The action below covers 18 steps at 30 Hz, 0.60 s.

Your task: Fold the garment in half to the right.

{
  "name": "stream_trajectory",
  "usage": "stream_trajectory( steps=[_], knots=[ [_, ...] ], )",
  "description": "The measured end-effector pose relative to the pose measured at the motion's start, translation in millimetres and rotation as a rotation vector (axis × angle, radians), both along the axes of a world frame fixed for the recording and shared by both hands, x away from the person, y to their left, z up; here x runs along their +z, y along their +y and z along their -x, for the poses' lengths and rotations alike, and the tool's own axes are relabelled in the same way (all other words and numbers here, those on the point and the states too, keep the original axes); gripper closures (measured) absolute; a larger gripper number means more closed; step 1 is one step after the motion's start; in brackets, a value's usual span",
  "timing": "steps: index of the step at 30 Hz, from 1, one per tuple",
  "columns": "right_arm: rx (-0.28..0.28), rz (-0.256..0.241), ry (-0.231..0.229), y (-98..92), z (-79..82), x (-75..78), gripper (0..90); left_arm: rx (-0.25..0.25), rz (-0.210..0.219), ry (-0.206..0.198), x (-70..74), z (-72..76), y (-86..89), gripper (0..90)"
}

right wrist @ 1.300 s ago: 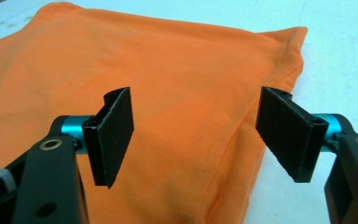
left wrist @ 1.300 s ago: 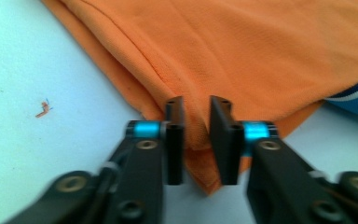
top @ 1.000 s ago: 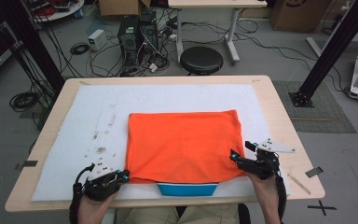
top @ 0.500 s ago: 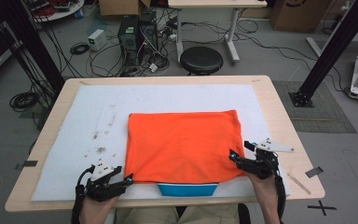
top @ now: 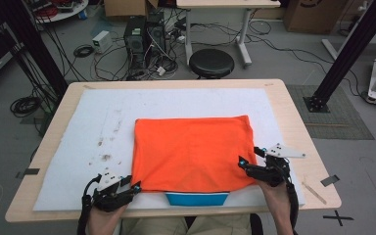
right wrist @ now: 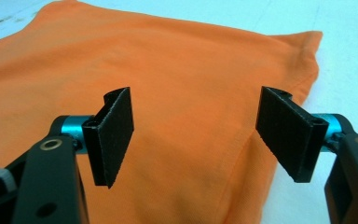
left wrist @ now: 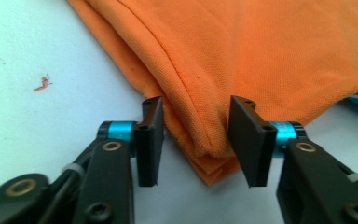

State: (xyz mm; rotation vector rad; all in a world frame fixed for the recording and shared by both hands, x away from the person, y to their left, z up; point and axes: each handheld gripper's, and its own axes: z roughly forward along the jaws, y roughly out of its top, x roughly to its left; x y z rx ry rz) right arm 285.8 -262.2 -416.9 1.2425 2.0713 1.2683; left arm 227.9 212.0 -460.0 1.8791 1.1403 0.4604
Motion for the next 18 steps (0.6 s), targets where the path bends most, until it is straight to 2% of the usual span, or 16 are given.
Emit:
stream_trajectory(
  steps=[10,15,18],
  knots=[
    [0.065,0.020,0.003,20.4,-9.1,6.9,27.4,-0.037,0.020,-0.012,-1.5,1.5,-0.7,76.2],
    [0.120,0.035,-0.005,37.6,-19.1,10.7,26.0,-0.042,-0.027,-0.053,-1.4,4.0,-5.2,81.3],
    [0.158,0.050,-0.011,50.8,-27.7,12.8,24.8,-0.049,-0.022,-0.052,-1.7,3.5,-4.1,81.3]
  ],
)
